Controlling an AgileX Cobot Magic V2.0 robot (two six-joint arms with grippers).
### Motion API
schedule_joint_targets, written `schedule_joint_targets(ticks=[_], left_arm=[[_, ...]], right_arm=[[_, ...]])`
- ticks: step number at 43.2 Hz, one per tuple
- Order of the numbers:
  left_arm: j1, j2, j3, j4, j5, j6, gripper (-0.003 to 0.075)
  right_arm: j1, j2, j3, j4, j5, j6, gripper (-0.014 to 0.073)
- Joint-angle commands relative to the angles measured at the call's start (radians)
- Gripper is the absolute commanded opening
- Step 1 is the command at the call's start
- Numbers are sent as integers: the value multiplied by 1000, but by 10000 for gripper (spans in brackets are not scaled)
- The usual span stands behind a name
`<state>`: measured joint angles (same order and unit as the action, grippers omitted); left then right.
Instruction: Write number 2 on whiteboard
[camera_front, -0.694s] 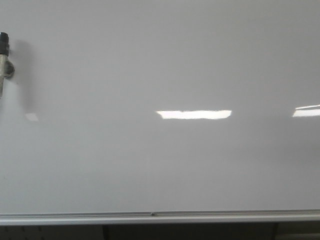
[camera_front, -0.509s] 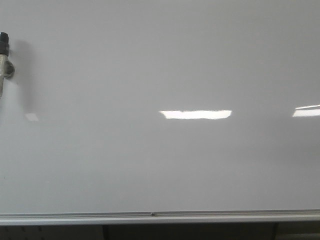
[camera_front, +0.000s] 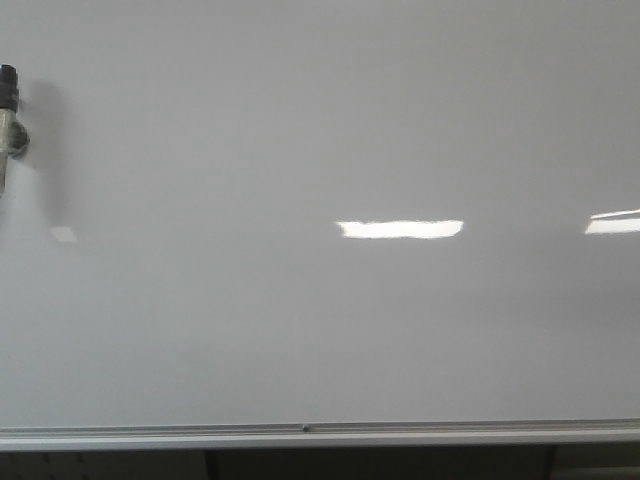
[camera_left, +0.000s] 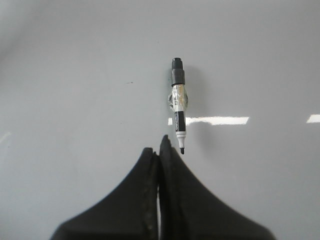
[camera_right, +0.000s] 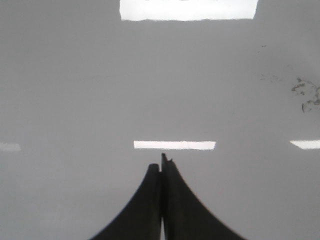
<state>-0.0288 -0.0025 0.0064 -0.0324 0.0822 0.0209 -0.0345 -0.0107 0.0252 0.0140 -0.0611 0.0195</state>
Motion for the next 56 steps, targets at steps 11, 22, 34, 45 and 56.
schedule_joint_targets(ticks=[11,22,34,45,56], left_arm=[[0,-28,33,5,-113,-3,-20],[0,-28,19,-20,-167,-10,-20],[0,-17,-152,-57,-82,-12,-20],[0,108,-379,19,60,-2,-20],[0,295,-587,19,212,-2,-20]], right_arm=[[1,-18,-3,2,-121,-1,-67],[1,-18,-4,1,-101,-1,-67],[1,2,-169,1,78,-2,-67],[1,162,-437,0,287,-9,-67],[1,379,-629,0,435,-9,-67]])
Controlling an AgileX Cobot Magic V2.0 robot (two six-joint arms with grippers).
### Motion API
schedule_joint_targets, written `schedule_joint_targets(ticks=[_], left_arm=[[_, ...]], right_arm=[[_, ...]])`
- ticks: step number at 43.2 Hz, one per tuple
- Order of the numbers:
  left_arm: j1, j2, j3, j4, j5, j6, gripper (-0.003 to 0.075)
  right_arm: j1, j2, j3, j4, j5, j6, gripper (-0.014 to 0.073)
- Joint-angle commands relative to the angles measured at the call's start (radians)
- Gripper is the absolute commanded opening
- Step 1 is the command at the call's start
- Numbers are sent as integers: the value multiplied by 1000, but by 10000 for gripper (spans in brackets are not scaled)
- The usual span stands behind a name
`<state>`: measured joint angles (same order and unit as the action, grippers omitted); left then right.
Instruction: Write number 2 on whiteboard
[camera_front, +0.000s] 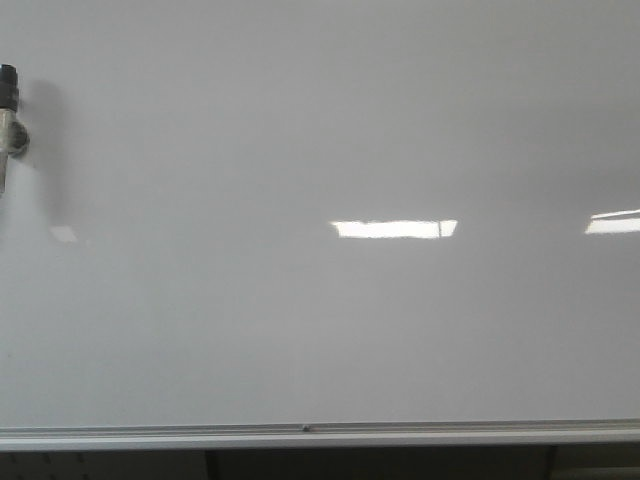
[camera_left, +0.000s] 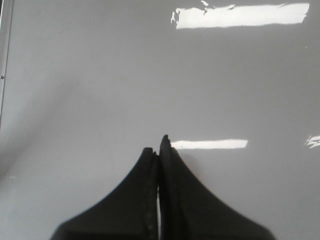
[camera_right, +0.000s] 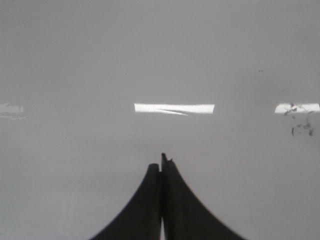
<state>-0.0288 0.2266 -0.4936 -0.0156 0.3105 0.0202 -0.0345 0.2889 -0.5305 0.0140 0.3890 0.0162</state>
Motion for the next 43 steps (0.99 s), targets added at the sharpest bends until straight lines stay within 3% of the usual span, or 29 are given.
schedule_joint_targets(ticks=[1,7,28,39,43], left_arm=[[0,88,-101,2,4,-1,-20],[0,184,-156,2,70,-1,-20],[0,418,-142,-95,109,-1,-20],[0,533,-142,-89,107,-1,-20],[0,564,-142,-72,98,-1,-18]], right_arm=[[1,104,-87,0,0,-5,-67],[1,215,-117,0,33,-5,-67],[7,506,-114,2,38,-16,-67],[120,530,-114,1,16,-31,-64],[134,530,-114,1,9,-31,-13]])
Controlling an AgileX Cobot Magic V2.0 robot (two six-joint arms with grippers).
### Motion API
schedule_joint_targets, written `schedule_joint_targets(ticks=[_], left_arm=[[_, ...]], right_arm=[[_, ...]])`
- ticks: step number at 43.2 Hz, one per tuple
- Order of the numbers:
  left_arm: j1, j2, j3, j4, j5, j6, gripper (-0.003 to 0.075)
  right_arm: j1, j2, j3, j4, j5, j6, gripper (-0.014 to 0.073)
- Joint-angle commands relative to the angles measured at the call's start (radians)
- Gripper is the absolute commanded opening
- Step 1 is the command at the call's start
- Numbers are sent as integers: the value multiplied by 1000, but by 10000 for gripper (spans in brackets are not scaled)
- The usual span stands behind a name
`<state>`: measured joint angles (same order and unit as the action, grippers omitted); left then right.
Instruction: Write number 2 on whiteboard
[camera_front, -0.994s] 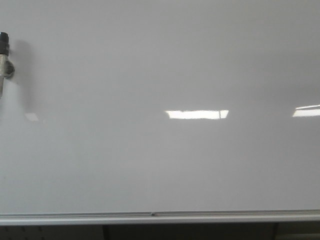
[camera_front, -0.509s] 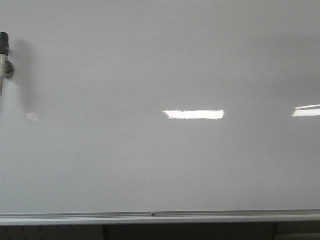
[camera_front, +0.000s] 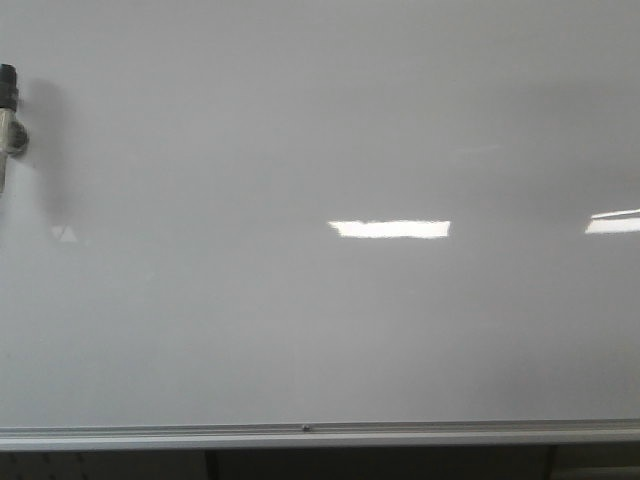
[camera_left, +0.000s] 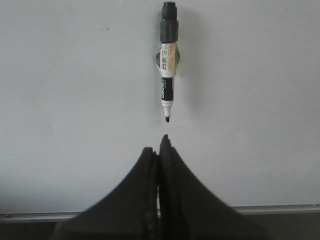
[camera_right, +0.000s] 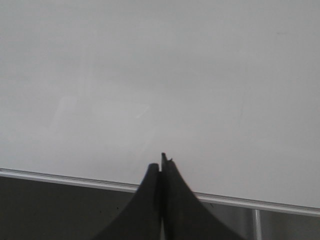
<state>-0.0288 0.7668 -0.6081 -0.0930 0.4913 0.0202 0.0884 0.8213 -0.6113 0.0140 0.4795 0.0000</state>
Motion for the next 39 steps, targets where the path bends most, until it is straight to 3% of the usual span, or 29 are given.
schedule_joint_targets(ticks=[1,4,7,12,17,39], left_arm=[[0,29,-27,8,-84,-1,-11],[0,43,-27,11,-89,-1,34],[0,46,-27,16,-101,-1,137],[-3,45,-27,30,-138,-1,395],[-4,68,-32,30,-167,1,585],[-83,381,-175,49,-180,1,525]], right_arm=[[11,-2,-34,1,-82,-15,27],[11,-2,-34,1,-82,-15,171],[11,-2,-34,1,-80,-14,328],[11,-2,-34,2,-80,-14,553],[11,-2,-34,2,-80,-14,588],[11,-2,-34,2,-80,-14,572]])
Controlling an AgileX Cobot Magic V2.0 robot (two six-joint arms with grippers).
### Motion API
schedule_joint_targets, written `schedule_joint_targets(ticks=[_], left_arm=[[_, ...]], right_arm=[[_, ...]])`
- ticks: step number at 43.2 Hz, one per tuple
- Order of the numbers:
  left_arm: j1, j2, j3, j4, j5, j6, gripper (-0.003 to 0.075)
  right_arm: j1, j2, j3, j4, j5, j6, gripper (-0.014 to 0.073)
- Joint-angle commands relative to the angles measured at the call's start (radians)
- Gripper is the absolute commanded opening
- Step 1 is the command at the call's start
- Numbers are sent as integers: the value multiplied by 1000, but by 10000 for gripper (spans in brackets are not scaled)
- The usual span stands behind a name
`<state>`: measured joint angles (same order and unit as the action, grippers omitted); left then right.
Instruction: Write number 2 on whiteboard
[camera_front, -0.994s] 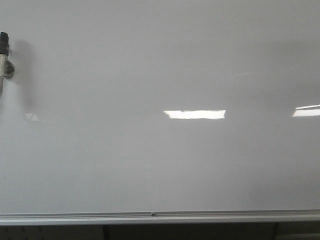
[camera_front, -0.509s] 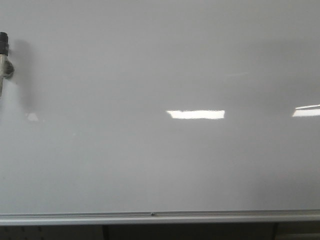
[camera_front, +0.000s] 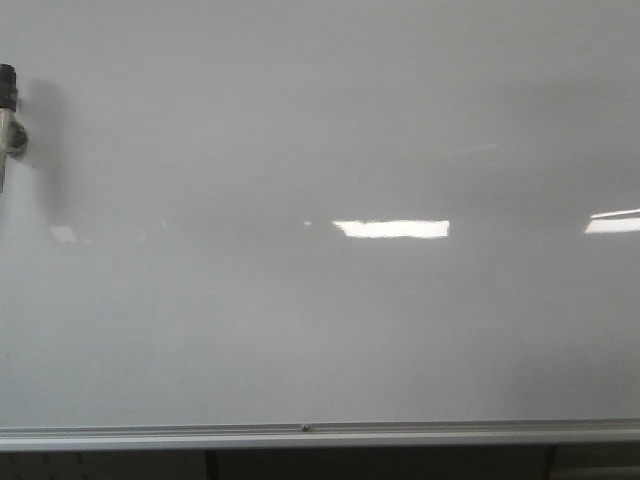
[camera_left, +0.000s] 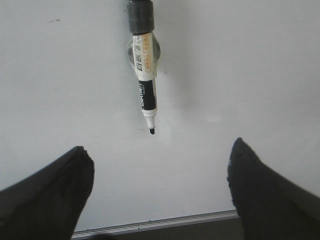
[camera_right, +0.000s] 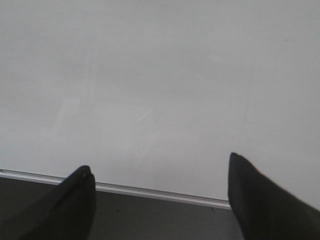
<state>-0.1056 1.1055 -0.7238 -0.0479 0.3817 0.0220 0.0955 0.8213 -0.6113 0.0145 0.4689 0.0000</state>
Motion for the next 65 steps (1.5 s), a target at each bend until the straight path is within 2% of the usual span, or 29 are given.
schedule_joint_targets(ticks=[1,15,28,44,58,65], left_arm=[[-6,60,-68,4,-71,-3,525],[-3,281,-214,-7,-50,-35,525],[-3,385,-274,-9,-82,-36,521],[-3,448,-277,-9,-174,-36,372],[-3,498,-277,-9,-160,-36,288],[-3,517,-277,-9,-170,-36,206]], right_arm=[[4,-2,-34,2,-70,-14,572],[4,-2,-34,2,-70,-14,572],[4,-2,-34,2,-69,-14,572],[4,-2,-34,2,-69,-14,572],[4,-2,-34,2,-69,-14,572],[4,-2,-34,2,-69,-14,572]])
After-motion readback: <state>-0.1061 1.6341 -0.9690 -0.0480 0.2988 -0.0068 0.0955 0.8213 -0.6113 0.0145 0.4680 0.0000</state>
